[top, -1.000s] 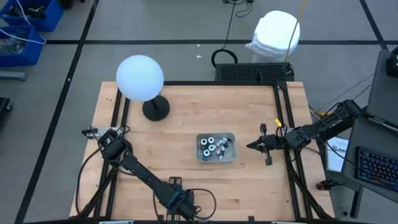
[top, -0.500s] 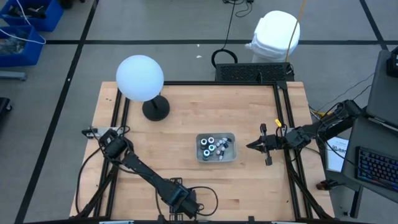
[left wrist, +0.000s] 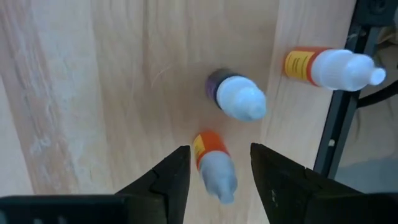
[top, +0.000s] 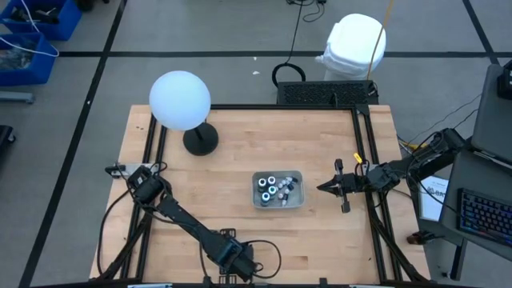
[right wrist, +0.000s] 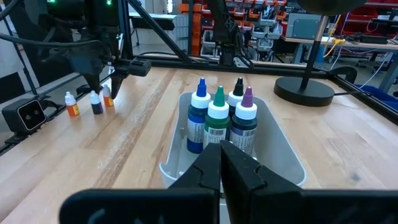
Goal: Pick & Place food coloring
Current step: Put the small orange food coloring bottle into the gray bin
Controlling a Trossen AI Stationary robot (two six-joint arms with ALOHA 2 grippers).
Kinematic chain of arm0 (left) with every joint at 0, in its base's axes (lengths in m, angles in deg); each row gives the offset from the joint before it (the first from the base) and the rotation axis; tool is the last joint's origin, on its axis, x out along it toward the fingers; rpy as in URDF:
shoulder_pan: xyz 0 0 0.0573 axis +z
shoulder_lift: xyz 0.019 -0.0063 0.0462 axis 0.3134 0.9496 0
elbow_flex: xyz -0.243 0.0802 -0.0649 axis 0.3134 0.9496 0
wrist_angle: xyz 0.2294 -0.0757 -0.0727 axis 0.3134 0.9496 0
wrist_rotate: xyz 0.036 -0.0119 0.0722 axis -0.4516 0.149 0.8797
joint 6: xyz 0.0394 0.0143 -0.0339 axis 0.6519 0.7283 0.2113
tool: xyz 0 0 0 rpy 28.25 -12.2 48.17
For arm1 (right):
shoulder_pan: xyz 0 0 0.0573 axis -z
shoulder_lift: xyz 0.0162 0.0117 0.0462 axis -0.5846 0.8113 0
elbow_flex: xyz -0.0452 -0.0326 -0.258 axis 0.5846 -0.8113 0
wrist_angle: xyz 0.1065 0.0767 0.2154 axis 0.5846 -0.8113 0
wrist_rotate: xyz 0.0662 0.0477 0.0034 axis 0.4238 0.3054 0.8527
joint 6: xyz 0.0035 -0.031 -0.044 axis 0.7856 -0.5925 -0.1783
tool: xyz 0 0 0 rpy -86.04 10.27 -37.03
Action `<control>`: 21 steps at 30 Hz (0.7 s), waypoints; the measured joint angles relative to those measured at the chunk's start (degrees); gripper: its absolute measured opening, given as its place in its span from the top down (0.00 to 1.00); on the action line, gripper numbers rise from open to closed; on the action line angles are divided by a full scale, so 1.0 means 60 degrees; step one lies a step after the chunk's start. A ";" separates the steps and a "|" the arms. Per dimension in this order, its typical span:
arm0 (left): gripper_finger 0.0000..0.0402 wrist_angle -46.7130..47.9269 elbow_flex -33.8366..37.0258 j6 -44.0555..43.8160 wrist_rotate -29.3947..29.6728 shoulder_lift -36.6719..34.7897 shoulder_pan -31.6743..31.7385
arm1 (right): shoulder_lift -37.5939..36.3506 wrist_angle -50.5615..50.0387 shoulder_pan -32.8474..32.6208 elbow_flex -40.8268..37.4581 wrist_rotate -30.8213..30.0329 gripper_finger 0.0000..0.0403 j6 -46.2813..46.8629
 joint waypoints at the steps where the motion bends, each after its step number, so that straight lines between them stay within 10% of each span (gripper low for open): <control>1: 0.58 0.0000 0.0000 -0.0004 0.0027 0.0000 0.0003 | -0.0002 -0.0003 -0.0002 0.0000 0.0000 1.00 0.0000; 12: 0.59 0.0011 0.0000 0.0277 0.0419 0.0000 0.0000 | 0.0002 0.0021 -0.0002 0.0000 -0.0003 1.00 -0.0069; 21: 0.79 0.0012 0.0000 0.0515 0.0422 0.0000 -0.0001 | -0.0002 0.0055 -0.0002 0.0000 -0.0004 1.00 -0.0071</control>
